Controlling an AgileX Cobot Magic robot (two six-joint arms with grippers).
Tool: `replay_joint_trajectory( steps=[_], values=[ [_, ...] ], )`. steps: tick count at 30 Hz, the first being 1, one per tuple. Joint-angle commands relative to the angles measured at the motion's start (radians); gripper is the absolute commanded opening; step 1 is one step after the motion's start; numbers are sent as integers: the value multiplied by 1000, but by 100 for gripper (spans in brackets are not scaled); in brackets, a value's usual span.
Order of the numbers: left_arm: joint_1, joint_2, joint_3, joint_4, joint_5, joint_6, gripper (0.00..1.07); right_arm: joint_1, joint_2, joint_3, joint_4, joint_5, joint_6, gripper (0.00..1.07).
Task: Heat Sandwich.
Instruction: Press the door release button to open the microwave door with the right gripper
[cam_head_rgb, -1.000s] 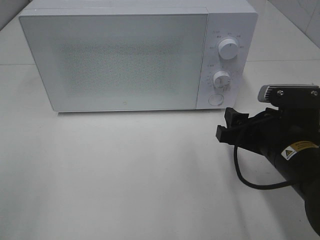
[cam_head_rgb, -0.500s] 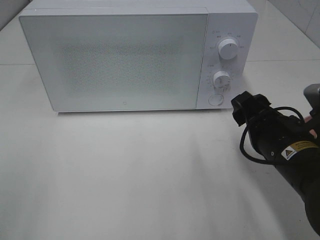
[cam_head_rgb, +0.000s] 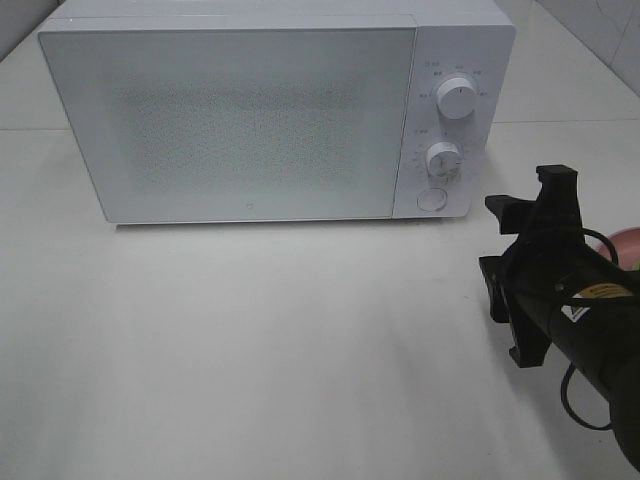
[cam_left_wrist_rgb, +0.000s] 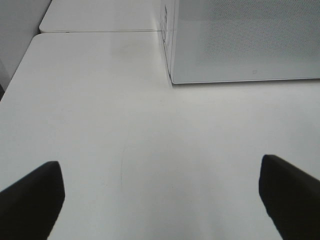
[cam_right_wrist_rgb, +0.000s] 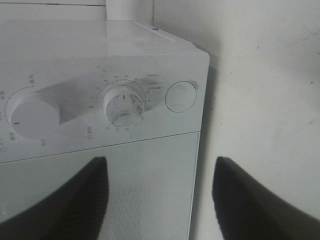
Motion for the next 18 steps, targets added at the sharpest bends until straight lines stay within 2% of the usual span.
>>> replay_joint_trajectory(
  steps=[1,2,3,6,18],
  values=[
    [1,-25,3,-2,-3,-6,100,4,0,-1,0,21,40,40],
    [1,-25,3,-2,-3,-6,100,4,0,-1,7,21,40,24],
    [1,-25,3,-2,-3,-6,100,4,0,-1,7,21,40,24],
    [1,-25,3,-2,-3,-6,100,4,0,-1,7,21,42,0],
    [1,-25,3,-2,-3,-6,100,-2,7,-2,5,21,42,1]
  ],
)
